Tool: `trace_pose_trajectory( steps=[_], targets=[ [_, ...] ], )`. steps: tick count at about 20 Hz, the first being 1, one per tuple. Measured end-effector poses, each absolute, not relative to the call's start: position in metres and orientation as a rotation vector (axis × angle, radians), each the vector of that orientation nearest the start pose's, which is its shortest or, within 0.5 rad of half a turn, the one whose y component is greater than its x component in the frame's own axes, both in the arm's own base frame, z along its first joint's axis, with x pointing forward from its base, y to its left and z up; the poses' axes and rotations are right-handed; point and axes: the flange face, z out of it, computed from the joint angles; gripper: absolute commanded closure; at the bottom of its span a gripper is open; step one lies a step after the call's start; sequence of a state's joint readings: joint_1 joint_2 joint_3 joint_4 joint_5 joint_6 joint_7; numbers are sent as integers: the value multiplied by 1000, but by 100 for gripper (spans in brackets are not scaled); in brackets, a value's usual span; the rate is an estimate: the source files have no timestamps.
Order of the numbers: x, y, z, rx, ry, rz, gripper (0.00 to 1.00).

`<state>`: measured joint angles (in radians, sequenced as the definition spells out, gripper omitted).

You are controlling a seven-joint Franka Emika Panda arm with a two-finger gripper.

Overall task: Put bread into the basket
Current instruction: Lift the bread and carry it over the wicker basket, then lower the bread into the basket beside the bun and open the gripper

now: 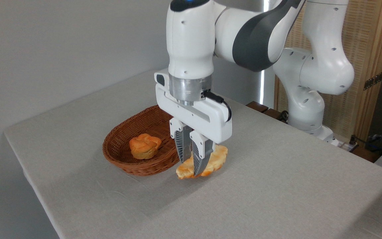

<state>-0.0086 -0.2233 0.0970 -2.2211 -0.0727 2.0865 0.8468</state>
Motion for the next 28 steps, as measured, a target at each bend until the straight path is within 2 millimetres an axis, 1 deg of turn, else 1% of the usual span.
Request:
trace_pose_trajectory(
  steps=[3,5,7,10,12,14,18,21,22,24,25,26,27,28],
  targets=[
    [492,40,488,-2988,1115,-235,63],
    [493,34,493,-3014,1115,-261,63],
    [494,25,500,-3046,1123,-288,63],
    [497,4,525,-3063,1172,-327,63],
    [496,-14,532,-3062,1211,-323,63],
    [495,-35,532,-3065,1213,-305,63],
    [490,-92,527,-3064,1221,-252,63],
    [483,-126,523,-3059,1228,-219,63],
    [481,-138,520,-3060,1229,-202,60],
    [477,-160,513,-3060,1233,-167,49],
    [475,-170,510,-3062,1233,-150,33],
    [474,-175,507,-3064,1228,-139,13],
    [473,-179,505,-3068,1223,-130,3],
    [473,-180,504,-3072,1216,-125,0]
  ],
)
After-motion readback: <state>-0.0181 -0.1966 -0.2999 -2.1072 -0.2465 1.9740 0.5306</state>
